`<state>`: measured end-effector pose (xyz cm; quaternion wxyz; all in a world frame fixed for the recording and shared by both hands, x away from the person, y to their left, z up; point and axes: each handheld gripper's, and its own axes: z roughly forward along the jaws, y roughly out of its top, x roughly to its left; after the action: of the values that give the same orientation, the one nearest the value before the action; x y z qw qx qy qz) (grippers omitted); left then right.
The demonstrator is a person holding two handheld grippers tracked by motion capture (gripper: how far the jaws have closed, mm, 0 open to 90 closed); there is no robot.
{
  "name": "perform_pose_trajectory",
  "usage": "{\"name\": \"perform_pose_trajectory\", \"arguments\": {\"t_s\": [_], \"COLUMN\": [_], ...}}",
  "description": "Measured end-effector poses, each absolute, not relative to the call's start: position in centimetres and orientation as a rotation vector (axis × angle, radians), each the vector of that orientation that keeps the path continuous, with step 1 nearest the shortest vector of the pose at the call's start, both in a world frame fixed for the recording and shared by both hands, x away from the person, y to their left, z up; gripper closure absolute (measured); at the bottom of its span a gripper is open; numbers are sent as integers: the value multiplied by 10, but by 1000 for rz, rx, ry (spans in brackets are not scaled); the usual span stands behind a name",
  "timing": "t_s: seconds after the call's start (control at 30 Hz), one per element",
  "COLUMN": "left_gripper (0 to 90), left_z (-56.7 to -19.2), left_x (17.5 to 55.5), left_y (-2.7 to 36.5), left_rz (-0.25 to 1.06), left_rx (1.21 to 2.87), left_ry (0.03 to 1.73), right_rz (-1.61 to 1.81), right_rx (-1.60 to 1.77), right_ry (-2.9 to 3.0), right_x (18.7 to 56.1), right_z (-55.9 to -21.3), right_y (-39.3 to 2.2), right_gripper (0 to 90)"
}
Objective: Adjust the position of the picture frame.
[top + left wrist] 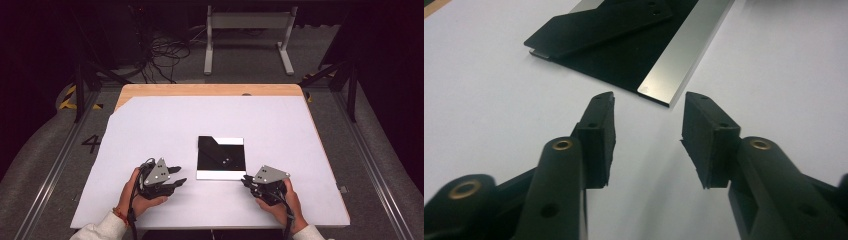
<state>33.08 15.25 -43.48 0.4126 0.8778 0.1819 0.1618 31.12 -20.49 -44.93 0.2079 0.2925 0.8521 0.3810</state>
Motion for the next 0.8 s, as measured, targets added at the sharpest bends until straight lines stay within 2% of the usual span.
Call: {"name": "perform_pose_trajectory", "arguments": {"t_s": [0.2, 0.27, 0.4, 0.8], "left_gripper": [428, 339, 274, 243], "left_z": [-436, -436, -440, -447], "left_x": [327, 325, 321, 315], "left_y": [160, 163, 168, 178], "left_rz": [425, 438, 445, 434], "left_rx": [2191, 2180, 2192, 2200], "left_ry": [490, 514, 534, 571], "right_rz": [1074, 1078, 1072, 1078], "right_rx": [819, 825, 826, 819], "right_ry": [2368, 2364, 2363, 2369], "right_x": [311, 311, 312, 315], "right_z": [-445, -444, -444, -443], "right_y": [-206, -207, -205, -200], "right_gripper": [728, 703, 654, 605]}}
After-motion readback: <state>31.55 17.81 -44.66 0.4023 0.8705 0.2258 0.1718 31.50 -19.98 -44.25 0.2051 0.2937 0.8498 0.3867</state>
